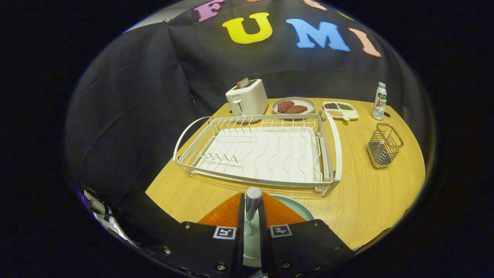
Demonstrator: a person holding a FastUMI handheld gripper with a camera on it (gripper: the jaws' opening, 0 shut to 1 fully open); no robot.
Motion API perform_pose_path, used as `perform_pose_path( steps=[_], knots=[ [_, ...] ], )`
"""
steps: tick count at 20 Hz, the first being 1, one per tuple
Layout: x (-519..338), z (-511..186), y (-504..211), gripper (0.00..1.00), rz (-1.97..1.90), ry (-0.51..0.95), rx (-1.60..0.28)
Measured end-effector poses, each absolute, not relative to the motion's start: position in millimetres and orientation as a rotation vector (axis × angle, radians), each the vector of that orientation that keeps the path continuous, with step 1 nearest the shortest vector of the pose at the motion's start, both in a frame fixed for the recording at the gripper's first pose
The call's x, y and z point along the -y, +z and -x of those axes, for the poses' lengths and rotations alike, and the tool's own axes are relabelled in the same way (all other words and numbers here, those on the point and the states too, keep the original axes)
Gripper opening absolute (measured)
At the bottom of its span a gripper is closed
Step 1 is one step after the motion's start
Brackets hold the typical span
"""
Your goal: Take the plate from the dish rack, then take the spoon from the basket and place it into the plate.
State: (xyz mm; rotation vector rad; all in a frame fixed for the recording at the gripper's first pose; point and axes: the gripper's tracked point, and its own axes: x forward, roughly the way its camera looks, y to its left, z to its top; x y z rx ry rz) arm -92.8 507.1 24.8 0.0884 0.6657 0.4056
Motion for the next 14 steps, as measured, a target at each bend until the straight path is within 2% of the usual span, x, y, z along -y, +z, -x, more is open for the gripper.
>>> perform_pose_path(
  steps=[10, 11, 14],
  knots=[
    [-486.3, 91.6, 52.6, 0.18, -0.08, 0.369, -0.605],
    [-482.7, 89.6, 57.5, 0.22, -0.071, 0.366, -0.589],
    [-474.7, 84.4, 73.4, 0.22, -0.049, 0.374, -0.547]
  ],
)
